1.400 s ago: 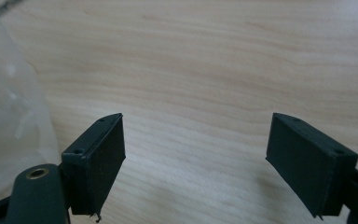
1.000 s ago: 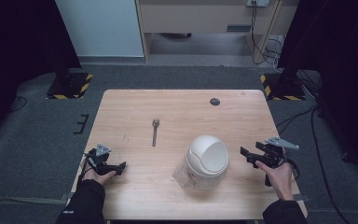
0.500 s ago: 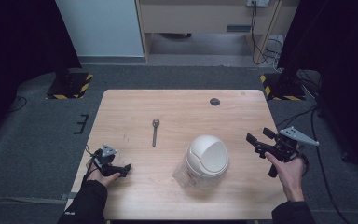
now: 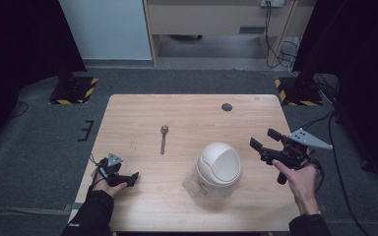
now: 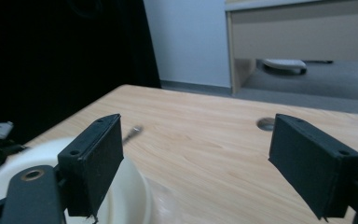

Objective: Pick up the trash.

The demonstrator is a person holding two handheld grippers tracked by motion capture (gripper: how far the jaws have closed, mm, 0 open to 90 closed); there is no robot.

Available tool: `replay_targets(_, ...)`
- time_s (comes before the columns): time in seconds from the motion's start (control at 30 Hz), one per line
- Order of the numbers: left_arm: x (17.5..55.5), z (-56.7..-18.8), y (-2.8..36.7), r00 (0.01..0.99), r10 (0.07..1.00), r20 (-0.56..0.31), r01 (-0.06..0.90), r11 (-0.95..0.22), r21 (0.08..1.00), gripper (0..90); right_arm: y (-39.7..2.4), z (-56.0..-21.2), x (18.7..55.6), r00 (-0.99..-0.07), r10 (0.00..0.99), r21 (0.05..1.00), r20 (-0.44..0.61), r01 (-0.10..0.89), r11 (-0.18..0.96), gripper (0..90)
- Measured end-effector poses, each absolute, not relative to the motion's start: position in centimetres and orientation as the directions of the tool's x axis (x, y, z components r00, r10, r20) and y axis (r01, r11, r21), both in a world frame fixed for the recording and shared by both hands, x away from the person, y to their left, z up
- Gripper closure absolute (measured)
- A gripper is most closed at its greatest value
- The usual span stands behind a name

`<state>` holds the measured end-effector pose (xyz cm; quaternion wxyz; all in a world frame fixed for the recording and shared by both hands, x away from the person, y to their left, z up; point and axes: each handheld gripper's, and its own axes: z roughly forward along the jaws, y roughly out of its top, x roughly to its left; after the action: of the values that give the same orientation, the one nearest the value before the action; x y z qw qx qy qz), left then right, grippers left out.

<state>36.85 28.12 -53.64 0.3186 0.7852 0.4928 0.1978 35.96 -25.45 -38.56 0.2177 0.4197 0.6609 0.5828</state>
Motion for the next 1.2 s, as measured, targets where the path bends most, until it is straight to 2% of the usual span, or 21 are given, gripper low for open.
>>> replay_targets(0.1, 36.9, -53.6, 28.1, 0.437, 0.900, -0.004, 0.647, -0.312, 0.695, 0.0, -24.5, -38.5, 35.8, -0.582, 0.786, 0.957, 0.208, 0.286, -0.041, 17.9)
replay_targets(0.37, 36.9, -53.6, 28.1, 0.439, 0.898, -0.004, 0.647, -0.313, 0.696, 0.0, -21.2, -39.5, 35.6, -0.656, 0.730, 0.949, 0.191, 0.312, 0.032, 16.6)
replay_targets(0.4, 36.9, -53.6, 28.1, 0.440, 0.898, -0.004, 0.646, -0.314, 0.696, 0.0, -20.7, -40.0, 35.7, -0.670, 0.720, 0.942, 0.178, 0.327, 0.071, 14.9)
replay_targets(0.7, 37.0, -53.6, 28.1, 0.444, 0.896, -0.004, 0.651, -0.320, 0.689, 0.0, -20.2, -40.8, 35.4, -0.693, 0.702, 0.933, 0.164, 0.341, 0.118, 10.6)
replay_targets(0.8, 36.9, -53.6, 28.1, 0.445, 0.895, -0.005, 0.650, -0.320, 0.689, 0.0, -20.4, -41.5, 35.3, -0.698, 0.693, 0.935, 0.184, 0.342, 0.096, 10.2)
replay_targets(1.03, 37.1, -53.4, 28.1, 0.453, 0.891, -0.008, 0.658, -0.328, 0.678, 0.0, -21.0, -42.5, 35.3, -0.708, 0.688, 0.917, 0.158, 0.363, 0.163, 11.5)
replay_targets(1.1, 37.0, -53.3, 28.0, 0.458, 0.889, -0.006, 0.660, -0.335, 0.672, 0.6, -20.8, -43.3, 35.4, -0.716, 0.689, 0.890, 0.116, 0.383, 0.248, 12.0)
replay_targets(1.2, 37.1, -53.2, 28.0, 0.460, 0.888, -0.008, 0.664, -0.338, 0.667, 1.7, -20.6, -44.1, 35.5, -0.715, 0.689, 0.873, 0.118, 0.405, 0.270, 11.7)
